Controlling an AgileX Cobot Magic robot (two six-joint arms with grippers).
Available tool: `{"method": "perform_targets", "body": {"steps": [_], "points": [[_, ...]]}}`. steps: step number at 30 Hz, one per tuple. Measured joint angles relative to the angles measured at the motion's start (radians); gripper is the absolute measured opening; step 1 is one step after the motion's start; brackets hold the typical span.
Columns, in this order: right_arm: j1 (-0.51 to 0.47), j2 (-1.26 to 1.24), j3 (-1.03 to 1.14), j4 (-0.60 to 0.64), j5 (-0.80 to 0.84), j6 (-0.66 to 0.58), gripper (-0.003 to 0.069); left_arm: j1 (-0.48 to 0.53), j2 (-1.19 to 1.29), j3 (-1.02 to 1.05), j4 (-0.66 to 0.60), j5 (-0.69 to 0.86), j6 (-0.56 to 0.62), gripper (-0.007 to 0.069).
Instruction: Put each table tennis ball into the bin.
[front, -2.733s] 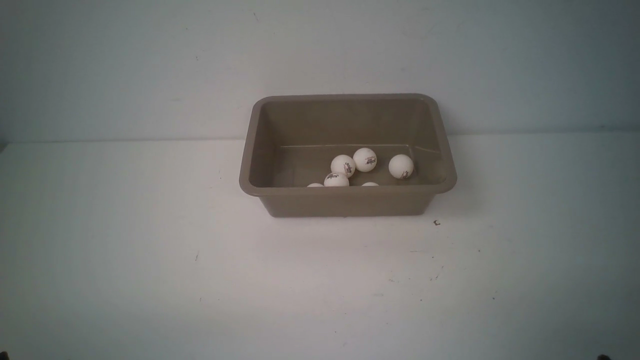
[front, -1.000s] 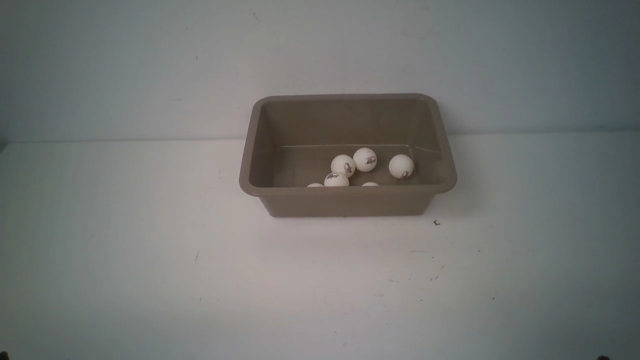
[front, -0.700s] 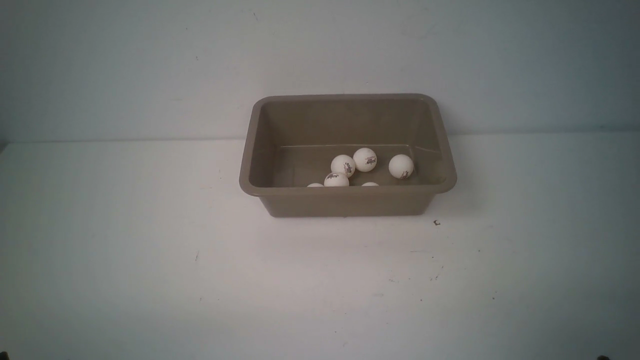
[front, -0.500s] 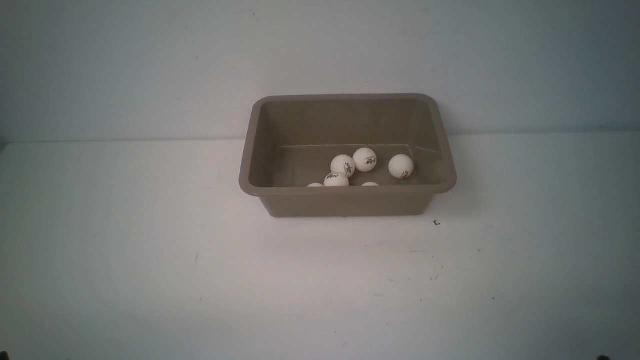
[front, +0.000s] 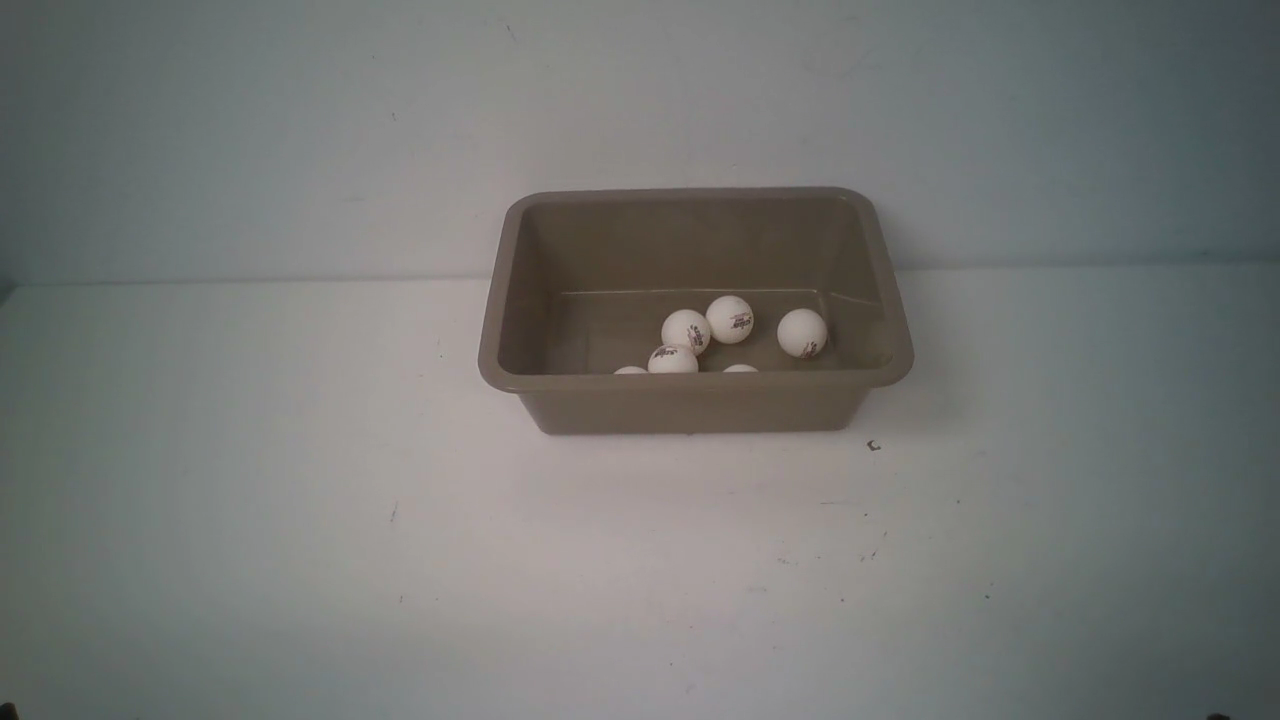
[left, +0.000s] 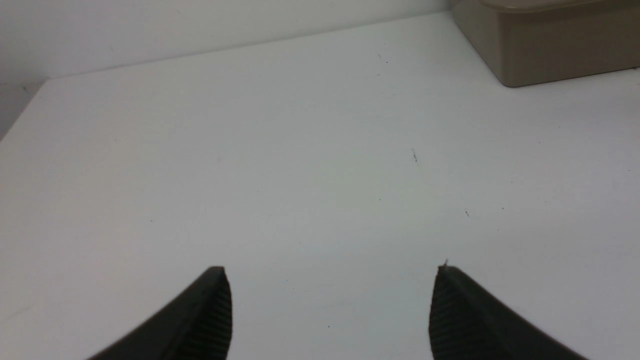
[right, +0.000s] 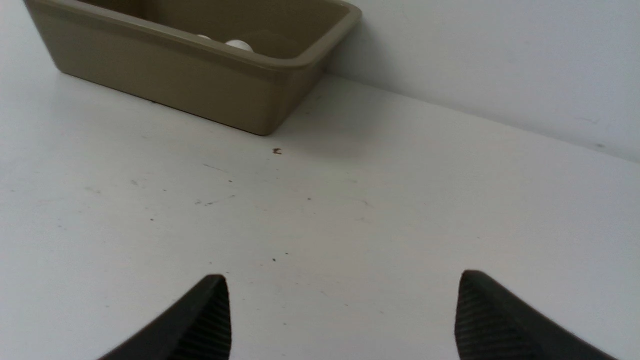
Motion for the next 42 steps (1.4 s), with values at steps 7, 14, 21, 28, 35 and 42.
{"method": "perform_targets", "body": {"steps": [7,14,21,28,35,42], "points": [[0.000,0.000,-0.001,-0.245,-0.006,0.308,0.0546,0.000,0.000,0.000,0.000,0.000,0.000,0.0478],[0.000,0.000,-0.001,-0.240,-0.008,0.335,0.0546,0.000,0.000,0.000,0.000,0.000,0.000,0.0478],[0.000,0.000,-0.001,-0.239,-0.009,0.335,0.0546,0.000,0.000,0.000,0.000,0.000,0.000,0.0478],[0.000,0.000,-0.001,-0.239,-0.009,0.335,0.0546,0.000,0.000,0.000,0.000,0.000,0.000,0.0478],[0.000,0.000,-0.001,-0.239,-0.009,0.335,0.0546,0.000,0.000,0.000,0.000,0.000,0.000,0.0478],[0.000,0.000,-0.001,-0.239,-0.010,0.336,0.0546,0.000,0.000,0.000,0.000,0.000,0.000,0.0478]]}}
